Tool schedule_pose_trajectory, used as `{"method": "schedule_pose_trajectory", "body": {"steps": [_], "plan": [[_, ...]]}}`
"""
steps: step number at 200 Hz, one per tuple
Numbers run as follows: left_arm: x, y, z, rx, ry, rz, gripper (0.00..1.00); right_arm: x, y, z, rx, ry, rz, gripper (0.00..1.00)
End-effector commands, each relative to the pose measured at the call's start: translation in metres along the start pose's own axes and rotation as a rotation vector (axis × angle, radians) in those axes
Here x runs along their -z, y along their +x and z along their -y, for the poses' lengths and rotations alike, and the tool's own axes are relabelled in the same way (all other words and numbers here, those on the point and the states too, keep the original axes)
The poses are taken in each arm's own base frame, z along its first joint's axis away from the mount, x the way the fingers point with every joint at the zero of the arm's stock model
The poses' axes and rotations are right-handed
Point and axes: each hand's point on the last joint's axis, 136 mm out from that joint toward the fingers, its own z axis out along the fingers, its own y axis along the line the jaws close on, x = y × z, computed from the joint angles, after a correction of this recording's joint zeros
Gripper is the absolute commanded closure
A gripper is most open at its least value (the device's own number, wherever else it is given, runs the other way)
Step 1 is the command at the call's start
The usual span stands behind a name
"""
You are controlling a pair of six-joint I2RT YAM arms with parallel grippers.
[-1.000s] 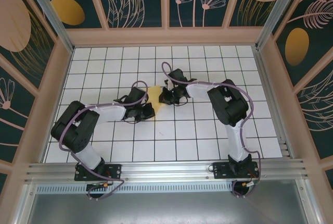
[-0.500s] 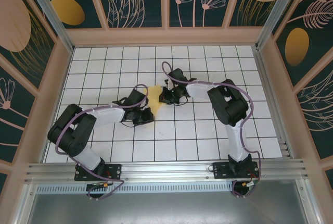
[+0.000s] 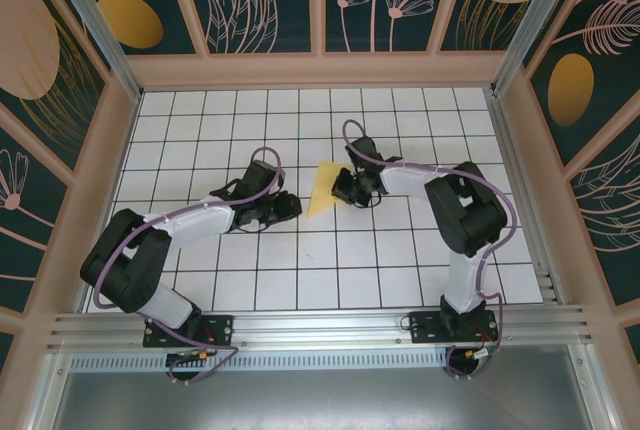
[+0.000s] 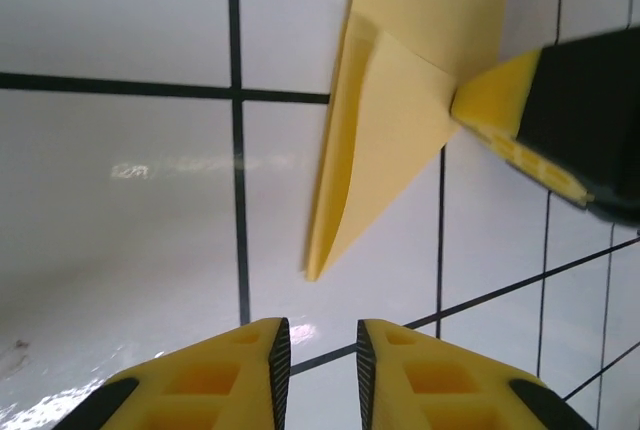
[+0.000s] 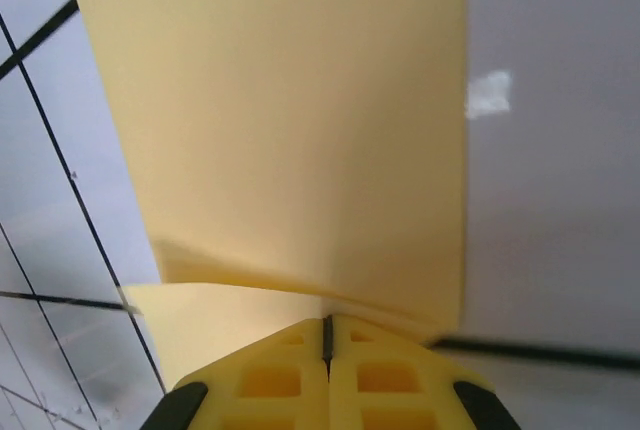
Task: Fold a paper plane with a square sheet of paper (pick it up from the middle)
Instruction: Third fold the triangle at the center of the table, then fourth fold the wing at the center of the table.
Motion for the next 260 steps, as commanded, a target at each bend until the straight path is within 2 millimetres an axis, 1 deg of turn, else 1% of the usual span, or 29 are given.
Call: {"method": "schedule_pose_trajectory", "body": {"steps": [1,11,24,39,41,50,64,87,105,113,115,121,148,159,176,178,181,196,214,222,237,240,260], "plan": [[-0.002,-0.013,0.029,-0.005,0.114,0.027,0.73,0.028,-0.007,-0.020,-0.041,-0.077,0.067,0.99],[-0.003,-0.015,0.036,-0.004,0.143,0.028,0.72,0.036,-0.009,-0.027,-0.031,-0.106,0.087,0.90],[-0.005,-0.018,0.043,-0.001,0.176,0.030,0.72,0.044,-0.011,-0.031,-0.021,-0.135,0.108,0.79],[-0.008,-0.024,0.049,0.007,0.200,0.041,0.72,0.050,-0.007,-0.032,-0.009,-0.171,0.112,0.68],[-0.008,-0.025,0.050,0.007,0.203,0.043,0.72,0.053,-0.014,-0.028,-0.023,-0.174,0.127,0.67],[-0.009,-0.028,0.053,0.008,0.210,0.046,0.72,0.057,-0.019,-0.023,-0.031,-0.191,0.136,0.61],[-0.012,-0.031,0.059,0.010,0.228,0.048,0.73,0.060,-0.020,-0.015,-0.033,-0.211,0.139,0.55],[-0.017,-0.034,0.066,0.015,0.262,0.038,0.77,0.064,-0.021,-0.006,-0.027,-0.232,0.140,0.49],[-0.024,-0.035,0.068,0.019,0.266,0.025,0.78,0.065,-0.022,-0.001,-0.024,-0.236,0.141,0.46],[-0.024,-0.037,0.072,0.012,0.278,0.024,0.79,0.064,-0.023,0.001,-0.024,-0.237,0.141,0.46],[-0.030,-0.035,0.068,0.018,0.267,0.014,0.79,0.064,-0.023,0.001,-0.024,-0.237,0.140,0.45],[-0.035,-0.036,0.066,0.022,0.259,0.007,0.79,0.063,-0.022,0.002,-0.024,-0.240,0.137,0.45],[-0.045,-0.041,0.066,0.028,0.246,0.007,0.80,0.060,-0.021,0.000,-0.022,-0.261,0.122,0.45],[-0.052,-0.044,0.059,0.036,0.209,0.011,0.81,0.059,-0.021,-0.001,-0.022,-0.269,0.117,0.45],[-0.064,-0.038,0.040,0.060,0.139,-0.004,0.83,0.056,-0.020,-0.001,-0.021,-0.276,0.103,0.45],[-0.064,-0.045,0.046,0.056,0.147,0.009,0.84,0.055,-0.019,-0.002,-0.021,-0.277,0.101,0.45],[-0.065,-0.047,0.046,0.059,0.143,0.013,0.84,0.055,-0.019,-0.002,-0.022,-0.278,0.099,0.45],[-0.072,-0.047,0.036,0.083,0.106,0.019,0.88,0.053,-0.018,-0.002,-0.024,-0.279,0.090,0.45],[-0.074,-0.049,0.026,0.115,0.069,0.046,0.91,0.049,-0.016,-0.001,-0.025,-0.282,0.076,0.45],[-0.073,-0.050,0.025,0.126,0.071,0.056,0.91,0.048,-0.015,-0.002,-0.024,-0.283,0.069,0.44],[-0.071,-0.054,0.029,0.136,0.085,0.073,0.91,0.044,-0.014,-0.002,-0.024,-0.281,0.056,0.45],[-0.073,-0.047,0.021,0.144,0.069,0.061,0.91,0.043,-0.014,-0.003,-0.022,-0.282,0.053,0.45],[-0.075,-0.043,0.016,0.154,0.060,0.051,0.91,0.038,-0.011,-0.004,-0.017,-0.274,0.038,0.44]]}}
